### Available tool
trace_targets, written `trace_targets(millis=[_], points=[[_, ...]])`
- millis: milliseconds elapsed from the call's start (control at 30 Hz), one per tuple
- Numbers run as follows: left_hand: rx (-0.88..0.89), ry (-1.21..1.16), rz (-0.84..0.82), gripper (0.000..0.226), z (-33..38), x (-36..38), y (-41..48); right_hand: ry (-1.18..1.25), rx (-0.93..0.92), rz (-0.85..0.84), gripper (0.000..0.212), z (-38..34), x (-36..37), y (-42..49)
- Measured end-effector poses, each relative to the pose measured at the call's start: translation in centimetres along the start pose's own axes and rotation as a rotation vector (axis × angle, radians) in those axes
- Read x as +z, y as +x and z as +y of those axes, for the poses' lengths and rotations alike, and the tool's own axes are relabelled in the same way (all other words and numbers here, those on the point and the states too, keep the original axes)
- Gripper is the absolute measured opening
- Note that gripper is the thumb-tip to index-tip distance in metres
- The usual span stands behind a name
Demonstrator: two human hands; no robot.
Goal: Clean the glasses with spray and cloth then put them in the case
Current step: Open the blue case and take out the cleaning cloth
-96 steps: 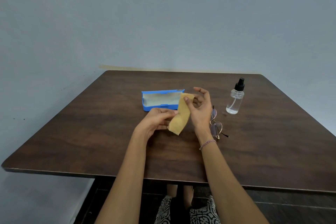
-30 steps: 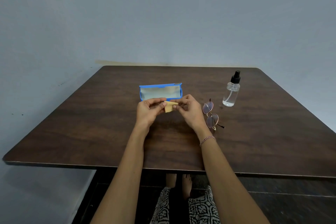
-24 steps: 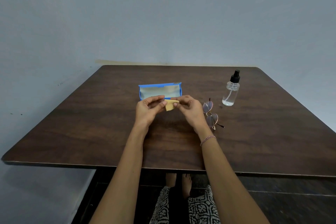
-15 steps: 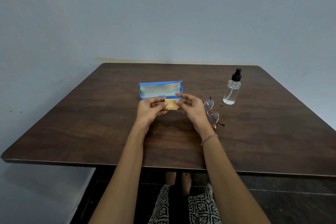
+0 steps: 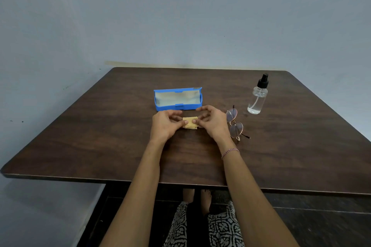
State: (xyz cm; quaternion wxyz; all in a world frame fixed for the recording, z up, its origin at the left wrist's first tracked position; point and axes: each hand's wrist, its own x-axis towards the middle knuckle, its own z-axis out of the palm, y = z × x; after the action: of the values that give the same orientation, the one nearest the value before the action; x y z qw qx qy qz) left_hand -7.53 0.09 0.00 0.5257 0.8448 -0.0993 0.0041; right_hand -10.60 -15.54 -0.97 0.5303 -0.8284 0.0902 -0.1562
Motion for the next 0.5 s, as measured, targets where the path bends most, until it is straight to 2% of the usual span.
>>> trace_targets(millis=[233,400,500], points=[[0.05,0.089,0.015,0.038,0.5,0.1,-0.3,-0.164,-0.066,0.039,0.035,-0.1,0.3,-0.1],[0.109,0.025,0.19,0.019,1.5,0.4,-1.1,-0.126,-0.109,0.137,0.022,-1.5,-0.3,-0.3],[0.118,0.006,0.229,0.013,2.5,1.4,-1.5,-0.101,-0.158,0.182,0.014,-3.0,-1.8,-0.7]])
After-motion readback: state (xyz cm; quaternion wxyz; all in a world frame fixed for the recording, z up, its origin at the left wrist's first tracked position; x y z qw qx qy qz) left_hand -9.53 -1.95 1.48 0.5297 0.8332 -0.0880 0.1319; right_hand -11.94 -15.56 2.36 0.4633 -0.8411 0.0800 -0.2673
